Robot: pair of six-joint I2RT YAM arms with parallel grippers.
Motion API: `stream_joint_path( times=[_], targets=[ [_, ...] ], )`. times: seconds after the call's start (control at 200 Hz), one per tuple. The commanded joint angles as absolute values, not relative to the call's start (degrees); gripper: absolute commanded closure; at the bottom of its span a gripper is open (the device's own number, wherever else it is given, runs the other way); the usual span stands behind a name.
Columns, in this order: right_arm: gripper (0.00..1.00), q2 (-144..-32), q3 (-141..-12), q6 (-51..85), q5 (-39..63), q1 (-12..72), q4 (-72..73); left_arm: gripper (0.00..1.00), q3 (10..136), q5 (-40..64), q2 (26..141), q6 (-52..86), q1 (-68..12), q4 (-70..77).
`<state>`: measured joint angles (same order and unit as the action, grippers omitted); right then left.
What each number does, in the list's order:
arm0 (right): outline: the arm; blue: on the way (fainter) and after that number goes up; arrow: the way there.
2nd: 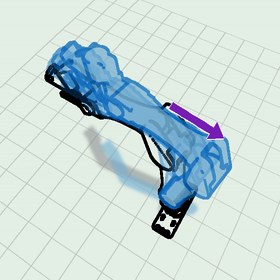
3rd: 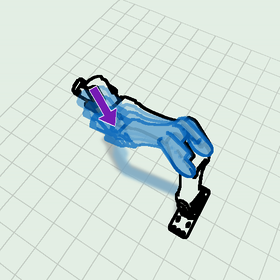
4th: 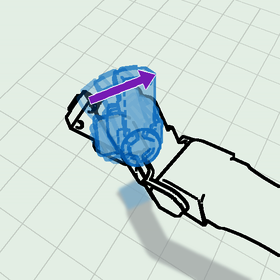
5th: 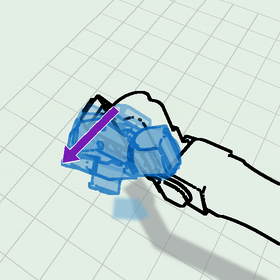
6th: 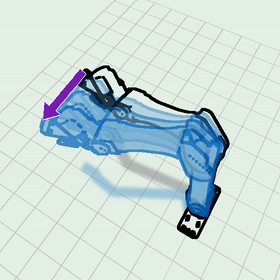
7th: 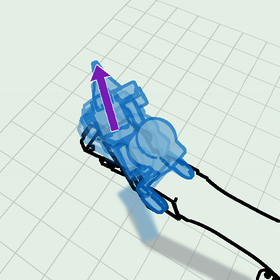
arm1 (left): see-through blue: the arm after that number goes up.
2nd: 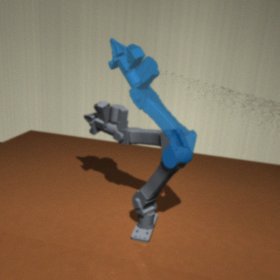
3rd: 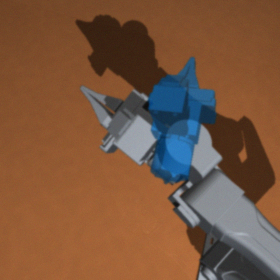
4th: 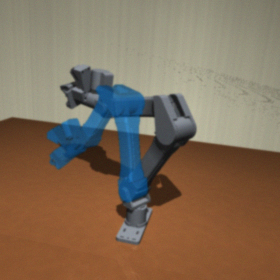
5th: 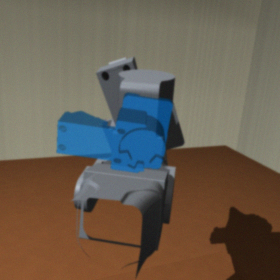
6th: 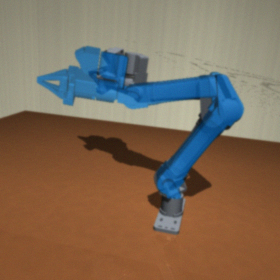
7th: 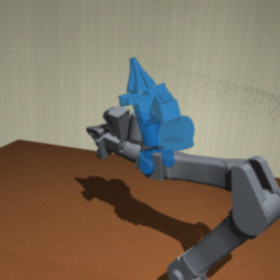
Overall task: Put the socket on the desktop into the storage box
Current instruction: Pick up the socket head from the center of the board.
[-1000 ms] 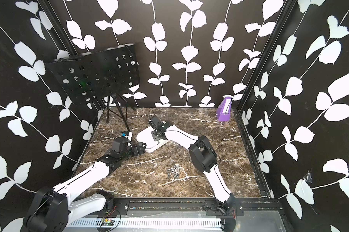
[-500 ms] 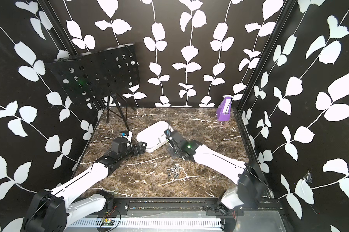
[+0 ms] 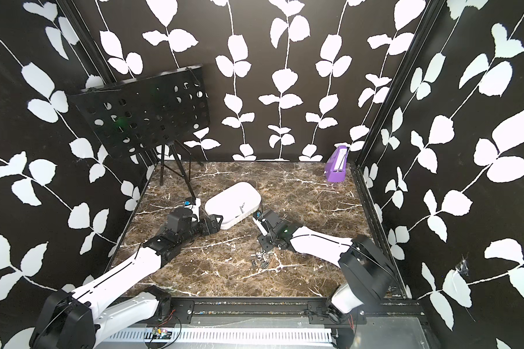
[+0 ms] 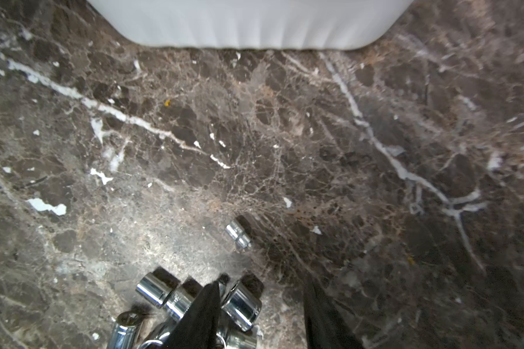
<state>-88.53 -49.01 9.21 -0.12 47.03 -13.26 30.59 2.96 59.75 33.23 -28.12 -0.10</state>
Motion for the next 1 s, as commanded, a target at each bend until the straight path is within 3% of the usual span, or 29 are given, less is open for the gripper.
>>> stream_joint_path(
  times=[0.0,0.99],
  targets=[
    [0.53,-91.1,-52.1,9.6,1.9,47.0,-12.5,0.01,32.0,3.7,60.4,32.0,-30.1,-0.8],
    [0.58,-99.5,-56.8,9.1,2.6,46.9,-15.4,0.01,32.7,-1.2,59.5,29.4,-33.2,-2.1]
  ],
)
